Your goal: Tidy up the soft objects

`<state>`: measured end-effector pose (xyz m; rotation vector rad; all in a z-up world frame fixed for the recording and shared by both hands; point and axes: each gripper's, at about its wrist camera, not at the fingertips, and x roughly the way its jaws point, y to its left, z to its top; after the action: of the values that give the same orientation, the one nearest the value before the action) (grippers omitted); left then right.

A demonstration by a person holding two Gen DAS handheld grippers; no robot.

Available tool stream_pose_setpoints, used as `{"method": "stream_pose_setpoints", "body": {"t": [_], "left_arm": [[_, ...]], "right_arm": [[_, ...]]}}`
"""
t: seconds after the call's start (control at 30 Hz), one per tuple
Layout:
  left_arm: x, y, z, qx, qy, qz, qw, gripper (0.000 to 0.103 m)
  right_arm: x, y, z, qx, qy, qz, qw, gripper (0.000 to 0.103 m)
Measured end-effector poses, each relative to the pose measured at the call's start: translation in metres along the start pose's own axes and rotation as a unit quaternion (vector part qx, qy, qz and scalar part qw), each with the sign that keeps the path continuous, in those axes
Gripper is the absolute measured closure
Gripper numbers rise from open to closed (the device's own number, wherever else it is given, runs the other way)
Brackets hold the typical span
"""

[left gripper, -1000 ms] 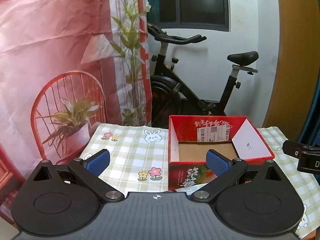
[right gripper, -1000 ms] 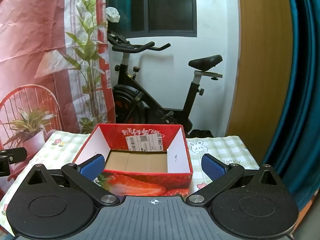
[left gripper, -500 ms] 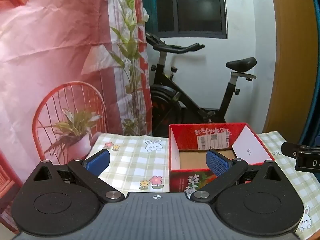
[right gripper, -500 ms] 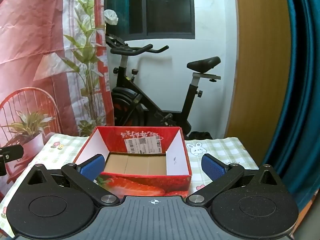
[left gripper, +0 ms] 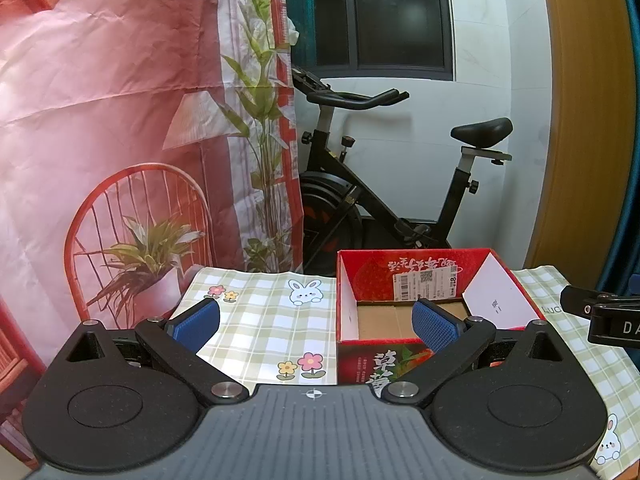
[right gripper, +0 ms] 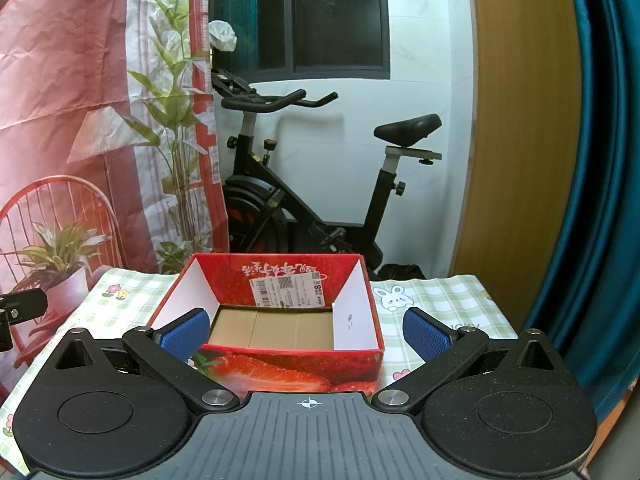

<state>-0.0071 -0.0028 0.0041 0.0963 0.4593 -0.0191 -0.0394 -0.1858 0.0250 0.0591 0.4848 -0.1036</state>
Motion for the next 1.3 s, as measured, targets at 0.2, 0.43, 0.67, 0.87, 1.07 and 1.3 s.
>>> {"method": "stream_pose_setpoints", "body": {"t": [0.2,0.43,0.67,0.87,1.07,1.3], "left_arm": [[-0.0002,0.0003,-0.0015,0.000,0.002,-0.001,1.0000,0.000],[0.0002,0.0002,-0.0026,0.000,0.003,0.000,1.0000,0.000],[0.0002,-0.0005,-0.0020,0.000,0.003,0.001,1.0000,0.000],[0.0002,-0.0008,-0.0021,0.000,0.003,0.000,1.0000,0.000],[0.0002,-0.0008,-0.0022,0.000,0.003,0.000,1.0000,0.000],[0.0002,-0.0009,-0.0023,0.000,0.003,0.000,1.0000,0.000]], "right_arm": [[-0.0002,0.0002,-0.0003,0.000,0.000,0.000,1.000,0.000],[-0.0009,0.0007,-0.0002,0.000,0.000,0.000,1.000,0.000],[-0.0025,0.0014,-0.0001,0.000,0.000,-0.001,1.000,0.000],[-0.0021,0.0016,-0.0001,0.000,0.000,-0.001,1.000,0.000],[-0.0020,0.0016,0.0002,0.000,0.000,-0.001,1.000,0.000],[-0.0018,0.0018,0.0007,0.000,0.000,-0.001,1.000,0.000]]}}
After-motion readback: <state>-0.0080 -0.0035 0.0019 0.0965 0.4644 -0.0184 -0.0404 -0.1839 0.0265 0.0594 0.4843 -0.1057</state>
